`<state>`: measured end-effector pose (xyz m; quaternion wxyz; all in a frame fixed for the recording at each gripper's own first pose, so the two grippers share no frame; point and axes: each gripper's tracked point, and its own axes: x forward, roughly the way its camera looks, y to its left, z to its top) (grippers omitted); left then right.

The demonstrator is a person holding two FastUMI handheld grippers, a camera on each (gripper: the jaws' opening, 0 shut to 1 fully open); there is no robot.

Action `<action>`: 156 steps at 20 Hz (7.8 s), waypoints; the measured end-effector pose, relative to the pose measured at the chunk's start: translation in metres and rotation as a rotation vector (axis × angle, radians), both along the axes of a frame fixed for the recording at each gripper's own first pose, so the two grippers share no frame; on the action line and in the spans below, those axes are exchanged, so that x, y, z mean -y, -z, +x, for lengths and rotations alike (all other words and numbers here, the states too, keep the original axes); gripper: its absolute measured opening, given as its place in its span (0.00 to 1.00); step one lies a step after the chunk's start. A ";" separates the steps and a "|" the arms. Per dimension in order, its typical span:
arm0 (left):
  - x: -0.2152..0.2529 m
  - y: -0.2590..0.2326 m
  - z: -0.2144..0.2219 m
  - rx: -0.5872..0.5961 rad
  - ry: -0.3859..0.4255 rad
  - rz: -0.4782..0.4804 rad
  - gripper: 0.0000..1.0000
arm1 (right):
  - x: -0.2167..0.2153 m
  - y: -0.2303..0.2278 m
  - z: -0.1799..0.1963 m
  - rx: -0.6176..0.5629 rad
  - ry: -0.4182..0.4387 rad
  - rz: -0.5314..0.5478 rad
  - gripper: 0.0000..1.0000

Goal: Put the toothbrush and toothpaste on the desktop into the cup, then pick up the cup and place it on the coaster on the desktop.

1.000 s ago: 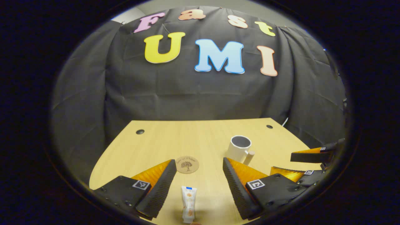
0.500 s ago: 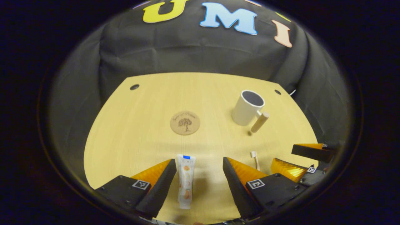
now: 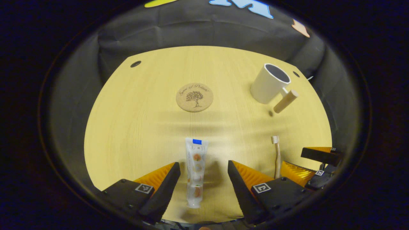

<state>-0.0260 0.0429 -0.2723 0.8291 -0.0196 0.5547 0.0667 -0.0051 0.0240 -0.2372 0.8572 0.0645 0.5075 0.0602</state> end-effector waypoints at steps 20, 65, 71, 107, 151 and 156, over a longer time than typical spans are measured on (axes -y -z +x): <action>0.002 0.045 -0.026 -0.231 -0.017 -0.033 0.97 | -0.008 0.055 -0.038 -0.352 -0.019 -0.016 0.68; 0.023 -0.017 0.019 0.163 0.128 0.000 0.26 | -0.010 -0.027 0.000 0.138 0.107 0.172 0.05; 0.038 -0.060 0.058 0.362 0.169 -0.002 0.26 | 0.003 -0.087 0.036 0.501 0.106 0.115 0.05; 0.064 -0.155 0.208 0.816 0.135 -0.052 0.27 | 0.040 -0.077 0.222 0.743 0.036 0.057 0.11; 0.170 -0.092 0.263 0.902 0.273 -0.202 0.68 | 0.141 -0.107 0.100 0.660 0.330 0.075 0.78; 0.161 -0.103 0.256 0.915 0.272 -0.199 0.87 | 0.130 -0.109 0.101 0.659 0.318 0.087 0.78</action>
